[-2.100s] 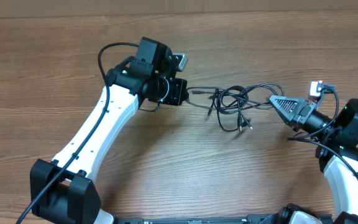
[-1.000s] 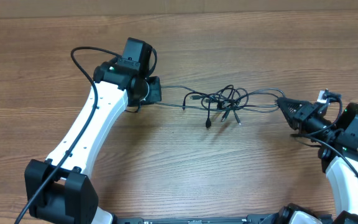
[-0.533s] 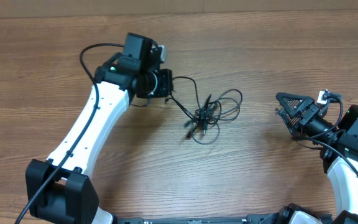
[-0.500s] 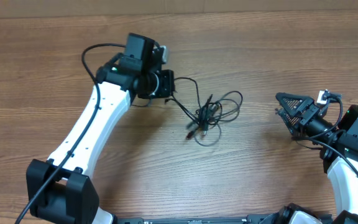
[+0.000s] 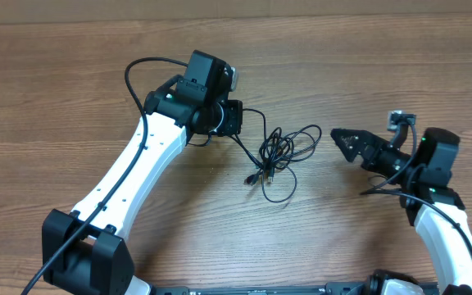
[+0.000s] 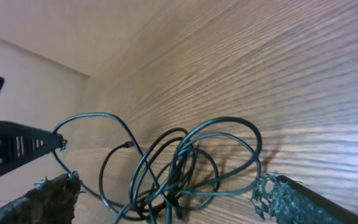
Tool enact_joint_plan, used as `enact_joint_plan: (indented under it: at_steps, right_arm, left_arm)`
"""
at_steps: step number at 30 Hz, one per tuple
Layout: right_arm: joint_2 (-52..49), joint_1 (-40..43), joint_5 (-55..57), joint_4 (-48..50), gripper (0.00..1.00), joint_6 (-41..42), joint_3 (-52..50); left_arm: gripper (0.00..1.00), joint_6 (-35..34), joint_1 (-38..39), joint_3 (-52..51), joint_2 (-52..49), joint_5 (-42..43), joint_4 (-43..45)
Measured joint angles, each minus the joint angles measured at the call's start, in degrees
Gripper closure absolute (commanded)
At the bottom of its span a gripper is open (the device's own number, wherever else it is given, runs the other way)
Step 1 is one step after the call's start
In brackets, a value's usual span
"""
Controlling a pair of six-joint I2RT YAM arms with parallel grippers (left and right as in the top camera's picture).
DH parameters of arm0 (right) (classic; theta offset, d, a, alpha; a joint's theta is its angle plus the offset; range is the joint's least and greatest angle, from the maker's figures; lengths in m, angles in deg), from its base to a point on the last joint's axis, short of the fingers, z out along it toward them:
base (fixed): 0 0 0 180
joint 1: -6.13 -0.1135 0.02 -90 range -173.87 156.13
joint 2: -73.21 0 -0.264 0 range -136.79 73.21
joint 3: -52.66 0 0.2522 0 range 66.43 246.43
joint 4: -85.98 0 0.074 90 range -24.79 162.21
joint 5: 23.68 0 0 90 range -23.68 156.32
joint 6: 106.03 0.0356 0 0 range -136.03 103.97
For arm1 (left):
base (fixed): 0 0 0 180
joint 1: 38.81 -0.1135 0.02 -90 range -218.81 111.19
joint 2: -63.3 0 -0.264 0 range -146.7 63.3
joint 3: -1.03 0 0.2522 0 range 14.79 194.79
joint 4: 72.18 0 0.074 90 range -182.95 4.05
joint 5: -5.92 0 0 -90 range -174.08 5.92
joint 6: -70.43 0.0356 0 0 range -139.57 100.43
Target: Untangle cables
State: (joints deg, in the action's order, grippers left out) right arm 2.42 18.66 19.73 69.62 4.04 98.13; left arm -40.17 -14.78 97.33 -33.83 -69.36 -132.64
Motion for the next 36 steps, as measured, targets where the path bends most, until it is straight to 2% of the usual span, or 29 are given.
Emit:
enact_joint_plan:
  at_steps: [13,18,22,27,36]
  right_arm:
    - [-6.7,-12.0,8.9,7.1,0.08,18.6,0.0]
    - [-9.4,-16.3,11.6,13.3,0.09,24.0,0.0]
    - [-11.3,-20.0,15.5,14.4,0.09,27.1,0.0]
    - [-12.5,-21.0,18.8,14.4,0.09,29.7,0.0]
    - [-15.0,-21.0,22.5,14.6,0.21,36.1,0.0]
  left_arm:
    - [0.96,0.0,1.6,0.0,-3.8,-0.6,0.7]
    - [0.96,0.0,1.6,0.0,-4.0,-0.6,0.9]
    - [0.95,0.0,1.6,0.0,-4.0,-0.6,0.9]
    - [0.96,0.0,1.6,0.0,-4.0,-0.6,0.9]
    - [0.96,0.0,2.1,0.0,-4.0,-0.4,2.8]
